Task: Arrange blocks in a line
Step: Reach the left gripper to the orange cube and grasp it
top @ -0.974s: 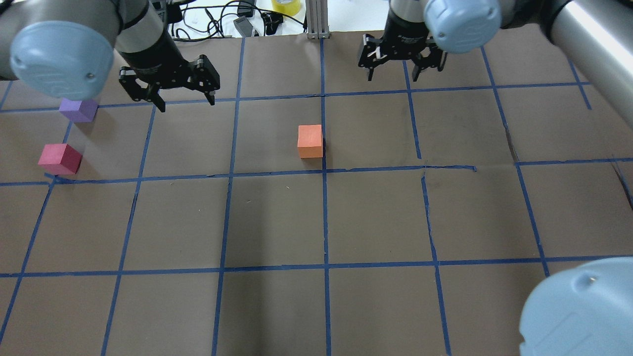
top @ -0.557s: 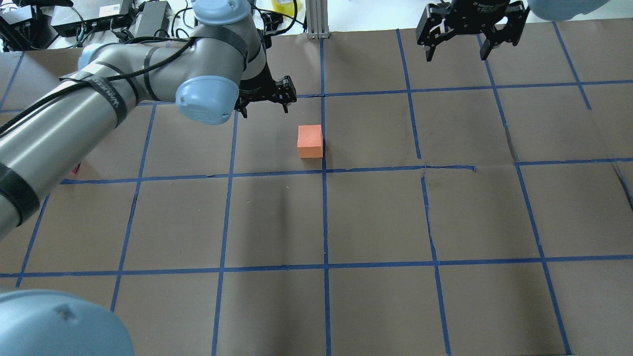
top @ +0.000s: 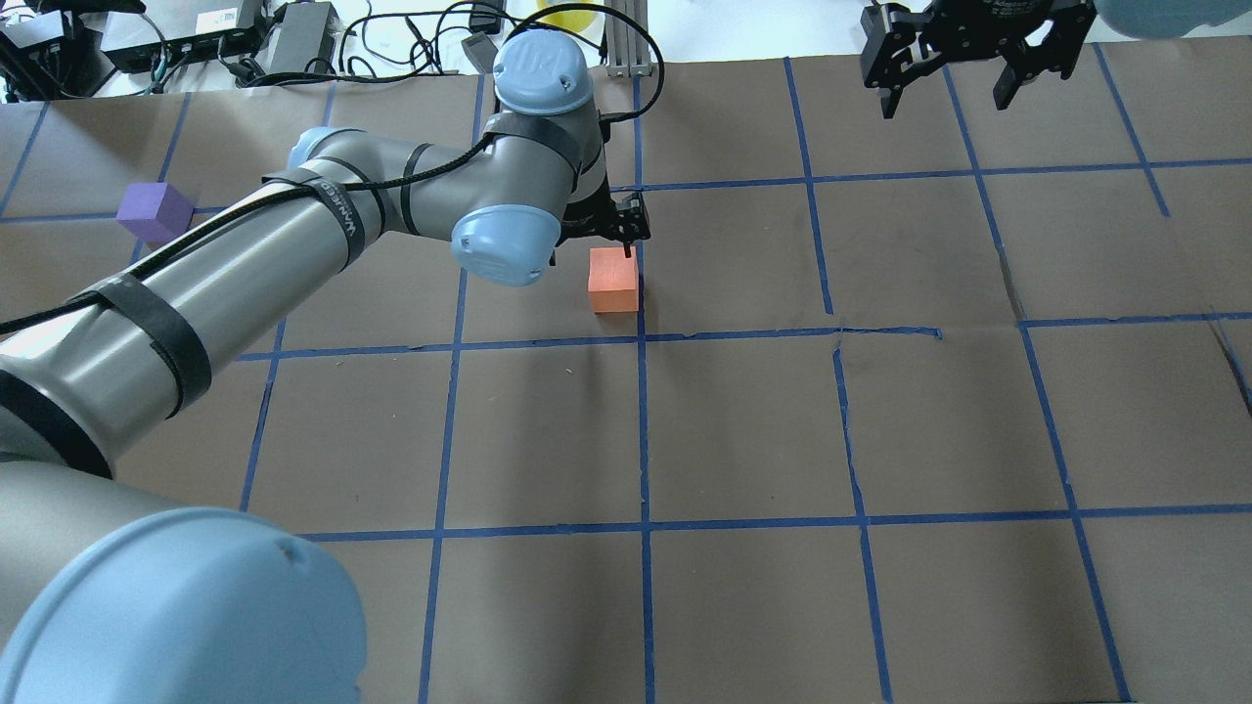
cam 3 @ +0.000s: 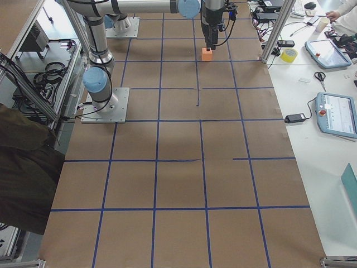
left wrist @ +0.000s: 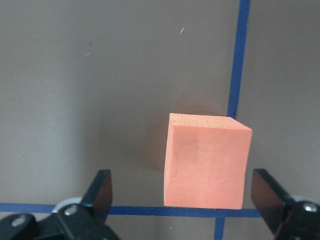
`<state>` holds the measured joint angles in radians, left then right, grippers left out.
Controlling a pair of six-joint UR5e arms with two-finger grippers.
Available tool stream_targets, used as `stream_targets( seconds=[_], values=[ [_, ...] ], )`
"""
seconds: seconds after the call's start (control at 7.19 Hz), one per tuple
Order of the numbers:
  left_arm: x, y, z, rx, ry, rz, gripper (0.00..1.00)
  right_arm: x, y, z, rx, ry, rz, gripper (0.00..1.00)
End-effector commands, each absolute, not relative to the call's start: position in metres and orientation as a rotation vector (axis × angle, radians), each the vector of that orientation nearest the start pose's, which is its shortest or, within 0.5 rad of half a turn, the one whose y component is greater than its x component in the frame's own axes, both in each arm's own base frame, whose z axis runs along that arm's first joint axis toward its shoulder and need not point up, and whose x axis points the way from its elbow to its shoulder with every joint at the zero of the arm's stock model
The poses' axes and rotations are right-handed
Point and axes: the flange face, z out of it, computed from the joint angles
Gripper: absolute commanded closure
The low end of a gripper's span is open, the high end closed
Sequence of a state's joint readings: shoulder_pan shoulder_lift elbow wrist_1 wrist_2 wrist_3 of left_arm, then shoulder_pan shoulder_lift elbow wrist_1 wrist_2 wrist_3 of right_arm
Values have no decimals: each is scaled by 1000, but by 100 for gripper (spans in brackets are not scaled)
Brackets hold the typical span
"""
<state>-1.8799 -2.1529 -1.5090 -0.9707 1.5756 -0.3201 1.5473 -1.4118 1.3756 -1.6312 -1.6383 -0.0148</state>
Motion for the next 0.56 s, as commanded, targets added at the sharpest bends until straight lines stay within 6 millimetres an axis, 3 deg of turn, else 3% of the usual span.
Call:
stream_targets(
  seconds=[0.0, 0.28, 0.42],
  values=[
    [-339, -611, 199, 63, 3147, -60, 0, 112, -569, 505, 17, 3211, -143, 0],
    [-343, -613, 183, 87, 3144, -48, 2, 114, -568, 503, 14, 3206, -136, 0],
    [-343, -614, 177, 91, 3142, -42, 22, 114, -568, 503, 14, 3206, -138, 0]
  ],
)
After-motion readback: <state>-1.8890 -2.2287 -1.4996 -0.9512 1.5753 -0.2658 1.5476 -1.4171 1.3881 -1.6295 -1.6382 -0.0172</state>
